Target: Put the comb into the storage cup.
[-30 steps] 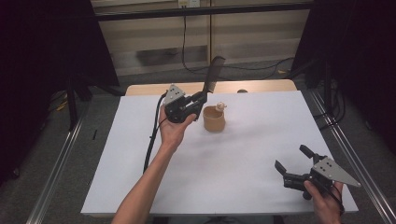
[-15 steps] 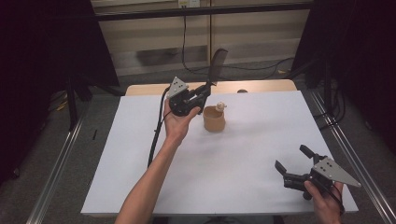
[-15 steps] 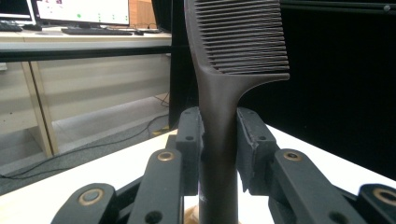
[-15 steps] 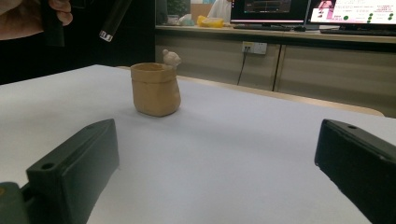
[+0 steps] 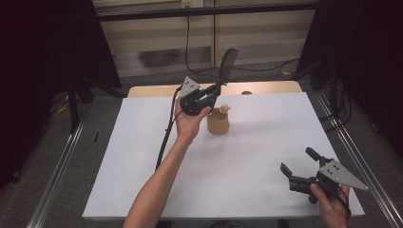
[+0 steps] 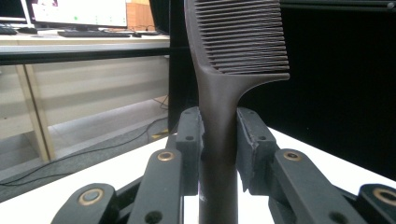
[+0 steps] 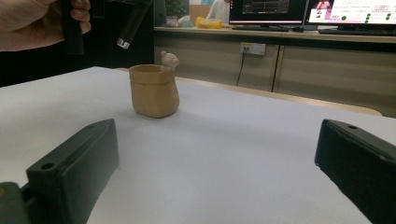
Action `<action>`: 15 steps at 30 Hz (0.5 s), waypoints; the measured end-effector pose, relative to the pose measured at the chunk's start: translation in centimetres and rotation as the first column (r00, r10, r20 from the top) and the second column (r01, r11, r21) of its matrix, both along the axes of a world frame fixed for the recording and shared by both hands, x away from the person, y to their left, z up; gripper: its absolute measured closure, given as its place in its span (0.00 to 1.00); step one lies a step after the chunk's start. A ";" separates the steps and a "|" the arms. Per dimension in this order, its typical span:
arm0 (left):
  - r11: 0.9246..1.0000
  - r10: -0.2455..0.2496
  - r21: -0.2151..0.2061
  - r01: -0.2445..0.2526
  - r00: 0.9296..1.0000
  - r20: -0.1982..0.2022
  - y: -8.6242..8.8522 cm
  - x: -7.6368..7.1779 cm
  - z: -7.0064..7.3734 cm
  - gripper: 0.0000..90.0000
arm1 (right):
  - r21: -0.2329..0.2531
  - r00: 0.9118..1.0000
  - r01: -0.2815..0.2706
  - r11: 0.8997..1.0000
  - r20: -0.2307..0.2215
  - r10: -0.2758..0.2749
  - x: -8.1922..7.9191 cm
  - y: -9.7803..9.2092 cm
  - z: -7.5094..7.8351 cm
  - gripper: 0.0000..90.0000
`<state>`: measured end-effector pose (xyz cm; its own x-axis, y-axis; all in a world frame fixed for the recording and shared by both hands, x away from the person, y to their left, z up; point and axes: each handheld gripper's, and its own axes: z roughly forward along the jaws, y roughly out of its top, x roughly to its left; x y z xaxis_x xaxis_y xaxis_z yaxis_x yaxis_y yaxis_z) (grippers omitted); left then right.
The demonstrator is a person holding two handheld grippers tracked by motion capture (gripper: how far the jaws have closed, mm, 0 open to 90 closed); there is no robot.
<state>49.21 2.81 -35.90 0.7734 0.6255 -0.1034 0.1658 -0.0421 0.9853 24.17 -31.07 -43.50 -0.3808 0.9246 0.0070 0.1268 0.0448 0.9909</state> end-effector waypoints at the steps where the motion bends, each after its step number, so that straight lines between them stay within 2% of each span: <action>1: 1.000 -0.002 -0.006 0.002 1.000 -0.001 -0.1 0.1 -0.1 0.81 | -0.001 1.000 -0.001 1.000 -0.001 0.001 0.0 0.0 0.0 0.00; 5: 1.000 -0.006 0.006 0.006 1.000 0.006 -0.4 0.4 -0.3 0.81 | -0.001 1.000 -0.006 1.000 -0.001 0.006 0.0 0.0 0.0 0.00; 8: 1.000 -0.005 -0.008 0.005 1.000 -0.003 -0.5 0.7 -0.7 0.81 | -0.002 1.000 -0.004 1.000 -0.001 0.004 0.0 0.0 0.0 0.00; 10: 1.000 -0.007 0.017 0.007 1.000 -0.002 -0.7 0.8 -1.1 0.81 | 0.000 1.000 -0.007 1.000 -0.002 0.007 0.0 0.1 0.0 0.00; 15: 1.000 -0.005 0.023 0.005 1.000 -0.007 -1.0 0.9 -1.8 0.81 | 0.001 1.000 -0.010 1.000 -0.002 0.010 -0.1 0.1 0.0 0.00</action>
<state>50.16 1.86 -37.74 0.7755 0.6242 -0.0945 0.1728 -0.0660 0.9827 24.12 -30.98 -43.51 -0.3901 0.9208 0.0086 0.1281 0.0450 0.9907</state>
